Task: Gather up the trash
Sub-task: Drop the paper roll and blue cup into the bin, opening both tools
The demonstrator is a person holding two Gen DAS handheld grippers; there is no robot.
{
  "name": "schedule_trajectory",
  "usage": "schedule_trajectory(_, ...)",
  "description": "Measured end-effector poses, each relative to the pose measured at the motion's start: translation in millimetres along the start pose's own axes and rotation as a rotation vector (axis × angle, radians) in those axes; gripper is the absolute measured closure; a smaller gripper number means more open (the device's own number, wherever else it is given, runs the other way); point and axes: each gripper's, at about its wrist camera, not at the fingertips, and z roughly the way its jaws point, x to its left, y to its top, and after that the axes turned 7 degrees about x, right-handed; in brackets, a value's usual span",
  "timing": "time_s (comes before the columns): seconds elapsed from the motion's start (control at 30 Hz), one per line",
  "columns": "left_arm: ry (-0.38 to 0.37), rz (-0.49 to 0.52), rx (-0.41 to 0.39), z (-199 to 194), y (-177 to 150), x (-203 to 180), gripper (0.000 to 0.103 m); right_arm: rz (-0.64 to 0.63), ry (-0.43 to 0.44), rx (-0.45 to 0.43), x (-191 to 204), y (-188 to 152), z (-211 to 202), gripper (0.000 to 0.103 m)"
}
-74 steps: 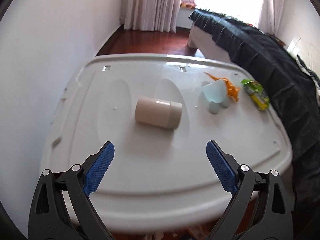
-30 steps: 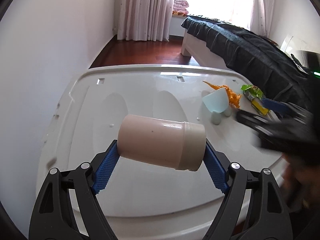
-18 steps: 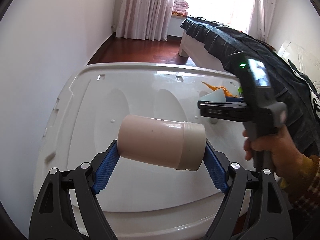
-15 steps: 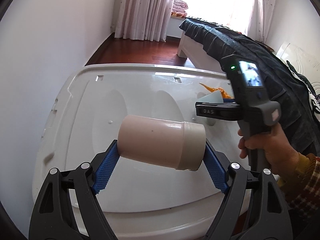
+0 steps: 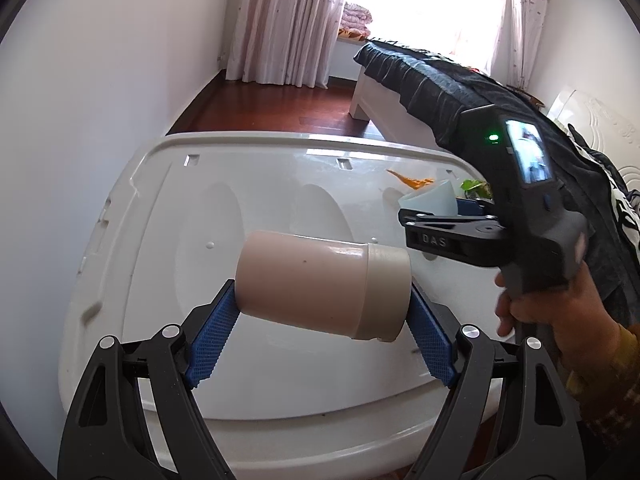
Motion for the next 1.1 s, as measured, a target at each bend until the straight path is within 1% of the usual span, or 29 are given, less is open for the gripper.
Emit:
schedule_trajectory(0.13,-0.002,0.0,-0.025,-14.2,-8.5,-4.8,0.025,0.012,0.035,-0.039,-3.3,-15.4,-37.0,0.042)
schedule_trajectory(0.2,-0.012,-0.011,-0.029,-23.4,-18.7,-7.4,0.025,0.015,0.05,-0.056,-3.7,-26.5,-56.5,0.042)
schedule_trajectory(0.3,-0.011,-0.015,-0.034,-39.4,-38.4,-12.6,0.025,0.016,0.079,-0.081,-1.7,-51.3,-88.4,0.042)
schedule_trajectory(0.37,-0.013,-0.022,-0.03,-50.3,-54.8,-15.8,0.025,0.02,0.114,-0.08,1.6,-76.3,-108.4,0.042)
schedule_trajectory(0.4,-0.013,-0.024,-0.027,-53.9,-61.1,-16.7,0.025,0.021,0.124,-0.08,3.0,-85.7,-114.3,0.042)
schedule_trajectory(0.47,-0.006,-0.031,-0.017,-64.1,-78.8,-18.9,0.025,0.013,0.141,-0.072,7.9,-114.9,-127.8,0.042)
schedule_trajectory(0.57,0.005,-0.042,0.007,-75.9,-104.1,-20.1,0.025,0.004,0.161,-0.039,18.1,-159.5,-139.2,0.042)
schedule_trajectory(0.7,0.021,-0.086,0.037,-86.9,-133.2,-13.8,0.025,0.025,0.197,0.009,25.2,-201.5,-145.1,0.042)
schedule_trajectory(0.8,0.044,-0.111,0.061,-92.2,-151.3,-9.3,0.025,0.044,0.214,0.044,27.8,-222.8,-144.3,0.042)
schedule_trajectory(0.9,0.07,-0.105,0.092,-92.6,-164.4,-9.5,0.024,0.028,0.192,0.065,34.0,-241.9,-143.2,0.041)
schedule_trajectory(0.97,0.074,-0.114,0.116,-91.0,-169.7,-7.9,0.024,0.03,0.195,0.099,34.4,-251.0,-138.8,0.04)
schedule_trajectory(1.0,0.073,-0.117,0.126,-90.0,-170.1,-7.4,0.024,0.035,0.192,0.106,34.1,-253.8,-138.0,0.03)
schedule_trajectory(1.03,0.072,-0.117,0.133,-90.0,-170.9,-6.8,0.023,0.036,0.183,0.116,34.7,-256.1,-137.4,0.022)
schedule_trajectory(1.07,0.086,-0.118,0.138,-90.0,-170.5,-7.3,0.021,0.036,0.176,0.12,35.0,-256.4,-137.4,0.013)
schedule_trajectory(1.1,0.099,-0.119,0.14,-90.3,-170.6,-7.5,0.017,0.04,0.16,0.11,34.8,-257.0,-139.6,0.008)
